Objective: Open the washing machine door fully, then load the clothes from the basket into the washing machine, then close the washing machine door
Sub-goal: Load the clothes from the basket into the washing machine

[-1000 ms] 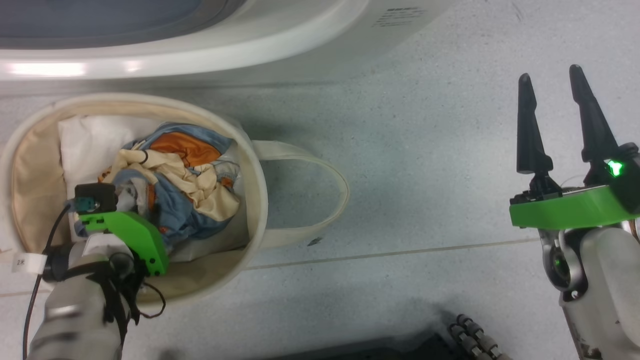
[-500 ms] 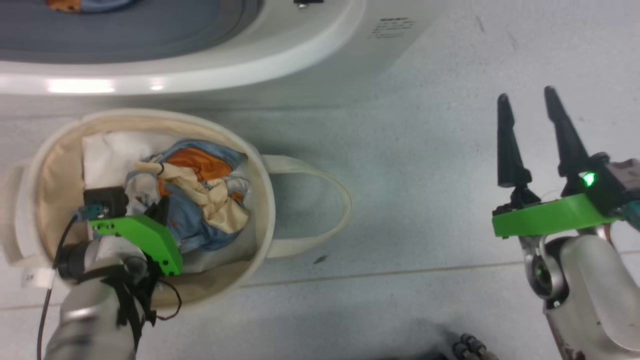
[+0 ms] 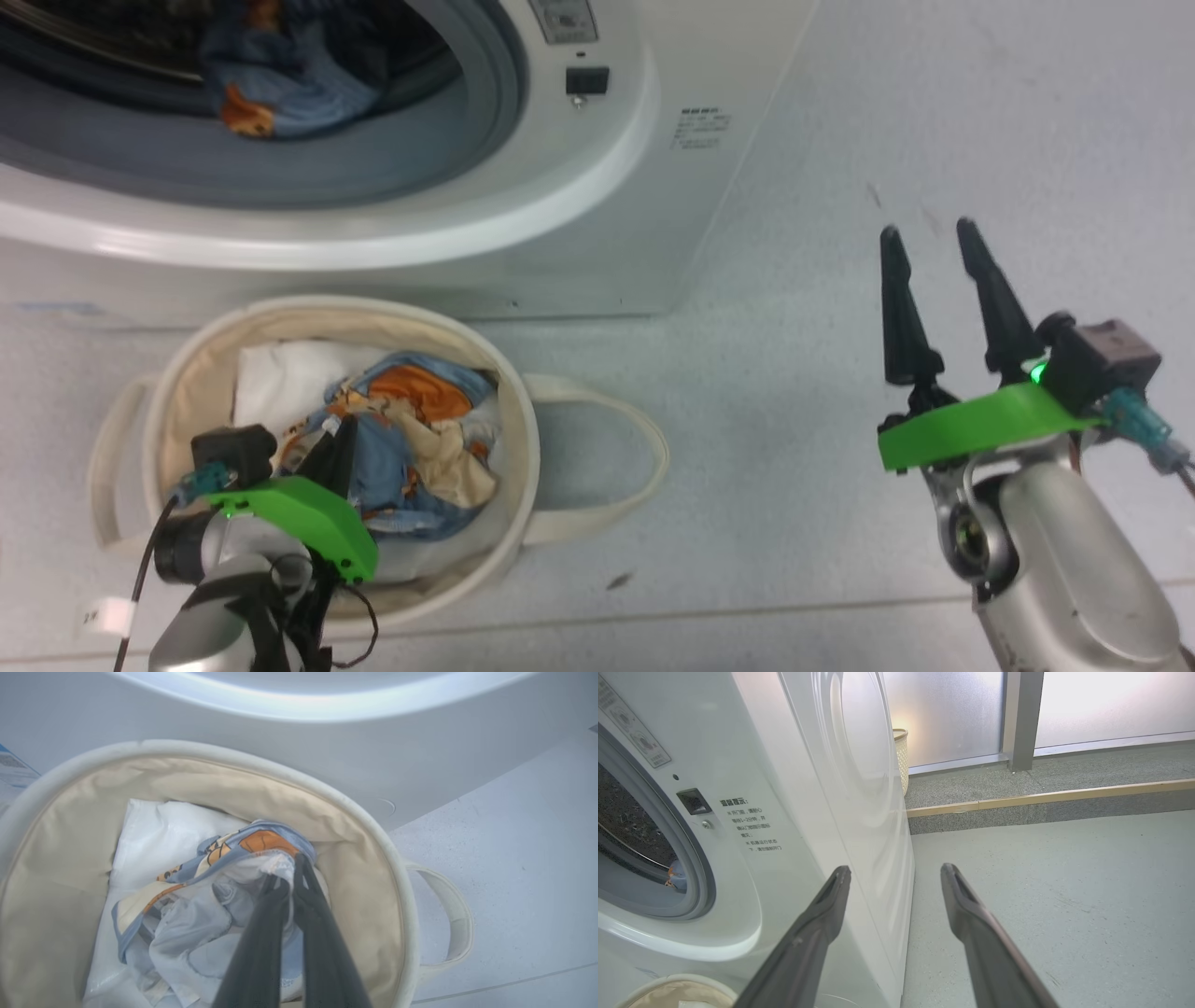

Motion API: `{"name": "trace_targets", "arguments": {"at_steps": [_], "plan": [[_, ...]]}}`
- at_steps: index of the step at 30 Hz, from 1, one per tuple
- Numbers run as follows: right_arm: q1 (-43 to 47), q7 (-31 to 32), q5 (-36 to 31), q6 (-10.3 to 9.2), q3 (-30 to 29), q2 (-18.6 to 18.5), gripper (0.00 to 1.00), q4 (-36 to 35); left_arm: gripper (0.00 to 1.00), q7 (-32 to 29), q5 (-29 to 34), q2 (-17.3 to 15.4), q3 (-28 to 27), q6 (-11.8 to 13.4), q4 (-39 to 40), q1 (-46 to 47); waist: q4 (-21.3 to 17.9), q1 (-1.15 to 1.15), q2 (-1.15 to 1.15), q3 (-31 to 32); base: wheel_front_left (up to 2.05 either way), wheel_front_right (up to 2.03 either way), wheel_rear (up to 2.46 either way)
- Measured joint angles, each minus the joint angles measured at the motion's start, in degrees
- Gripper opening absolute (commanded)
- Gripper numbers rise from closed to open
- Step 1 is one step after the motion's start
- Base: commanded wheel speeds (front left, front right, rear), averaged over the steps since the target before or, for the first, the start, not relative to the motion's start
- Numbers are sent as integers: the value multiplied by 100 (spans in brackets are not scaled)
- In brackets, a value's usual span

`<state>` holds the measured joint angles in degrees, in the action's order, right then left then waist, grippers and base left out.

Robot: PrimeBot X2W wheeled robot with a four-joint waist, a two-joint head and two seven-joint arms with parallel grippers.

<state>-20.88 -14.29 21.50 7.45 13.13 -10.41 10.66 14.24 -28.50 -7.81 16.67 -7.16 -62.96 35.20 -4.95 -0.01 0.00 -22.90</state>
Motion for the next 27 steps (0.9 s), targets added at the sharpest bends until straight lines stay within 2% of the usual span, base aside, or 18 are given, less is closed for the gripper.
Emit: {"name": "trace_targets", "arguments": {"at_steps": [11, 21, 27], "plan": [[592, 0, 285, 0, 80, 90, 100, 247, 0, 5, 104, -210, -140, 0, 1960, -1139, 188, -1, 0, 1132, 0, 0, 0], [1056, 0, 432, 0, 112, 118, 100, 367, 0, 7, 567, -127, -603, 0, 3823, -1702, 355, 0, 0, 1909, 0, 0, 0], [1211, 0, 486, 0, 164, 111, 100, 374, 0, 8, 682, -65, -710, 0, 4313, -1709, 418, 0, 0, 2185, 0, 0, 0]]}}
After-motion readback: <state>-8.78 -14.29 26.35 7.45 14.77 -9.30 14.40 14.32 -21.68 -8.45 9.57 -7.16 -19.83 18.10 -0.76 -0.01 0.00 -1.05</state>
